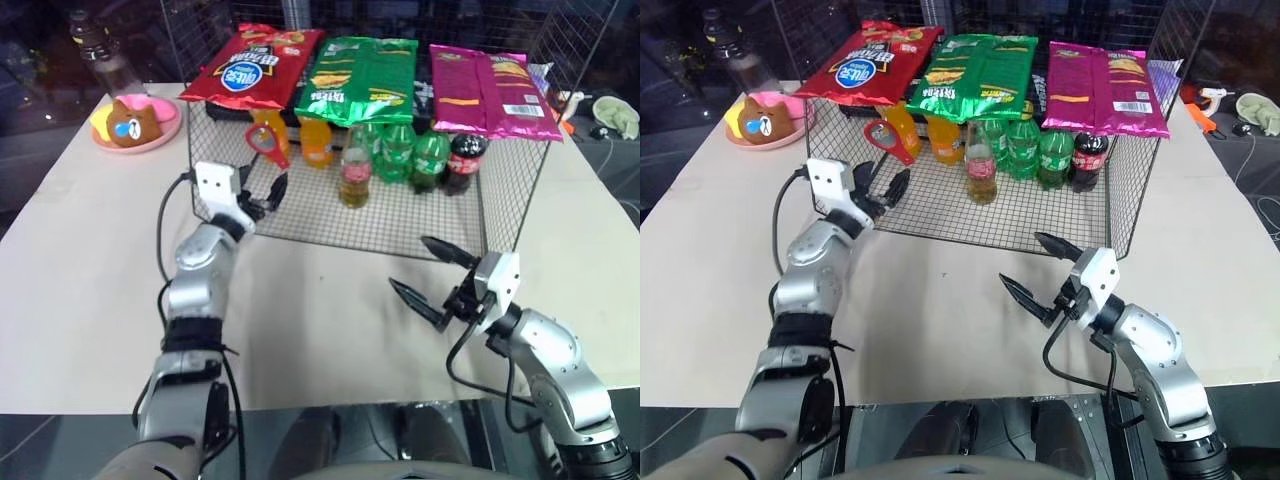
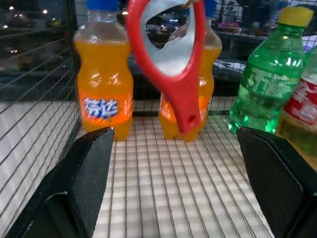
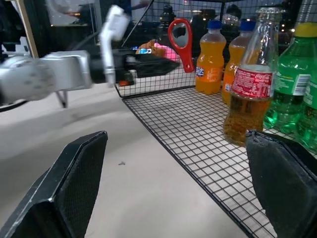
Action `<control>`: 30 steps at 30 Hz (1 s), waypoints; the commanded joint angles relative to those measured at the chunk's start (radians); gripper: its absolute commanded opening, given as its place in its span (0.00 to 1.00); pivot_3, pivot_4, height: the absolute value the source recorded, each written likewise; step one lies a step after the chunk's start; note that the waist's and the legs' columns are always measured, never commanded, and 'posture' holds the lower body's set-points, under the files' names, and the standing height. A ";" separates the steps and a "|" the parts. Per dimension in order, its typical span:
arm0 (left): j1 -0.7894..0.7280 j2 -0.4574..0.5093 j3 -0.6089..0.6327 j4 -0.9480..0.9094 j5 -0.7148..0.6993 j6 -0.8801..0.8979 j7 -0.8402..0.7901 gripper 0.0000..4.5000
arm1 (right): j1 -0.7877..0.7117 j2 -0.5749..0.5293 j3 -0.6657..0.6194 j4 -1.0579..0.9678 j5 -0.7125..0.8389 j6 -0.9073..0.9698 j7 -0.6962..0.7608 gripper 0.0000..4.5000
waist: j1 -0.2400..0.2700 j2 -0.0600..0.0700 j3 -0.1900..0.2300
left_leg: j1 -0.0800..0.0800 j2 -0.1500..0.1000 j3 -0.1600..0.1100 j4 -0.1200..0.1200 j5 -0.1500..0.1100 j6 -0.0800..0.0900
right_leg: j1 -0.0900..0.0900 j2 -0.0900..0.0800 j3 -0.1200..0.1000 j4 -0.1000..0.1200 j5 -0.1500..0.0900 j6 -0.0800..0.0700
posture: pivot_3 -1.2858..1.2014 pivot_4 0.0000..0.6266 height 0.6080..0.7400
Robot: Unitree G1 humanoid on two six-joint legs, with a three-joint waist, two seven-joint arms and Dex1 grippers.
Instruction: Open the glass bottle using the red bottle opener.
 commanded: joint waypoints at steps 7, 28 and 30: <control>-0.194 -0.032 0.009 0.234 0.024 -0.157 -0.057 0.90 | -0.012 0.005 0.000 0.006 -0.017 -0.030 0.005 0.99 | -0.003 0.000 0.000 | 0.000 -0.001 0.000 0.001 0.000 0.000 | 0.000 0.000 0.000 0.001 0.000 0.000 | 0.52 0.24 1.00; -0.206 -0.021 0.050 0.183 -0.019 -0.169 -0.078 0.90 | 0.000 0.015 0.009 0.027 -0.049 -0.045 0.003 0.99 | -0.005 0.000 0.000 | 0.000 -0.001 0.000 0.008 0.000 0.000 | -0.001 0.000 0.000 0.011 0.000 0.000 | 0.52 0.24 1.00; -0.197 -0.023 0.050 0.171 -0.021 -0.161 -0.079 0.79 | 0.001 0.014 0.008 0.028 -0.049 -0.044 0.003 1.00 | -0.004 0.000 0.000 | 0.000 -0.001 0.000 0.009 0.000 0.000 | -0.001 0.000 0.000 0.012 0.000 0.000 | 0.52 0.24 1.00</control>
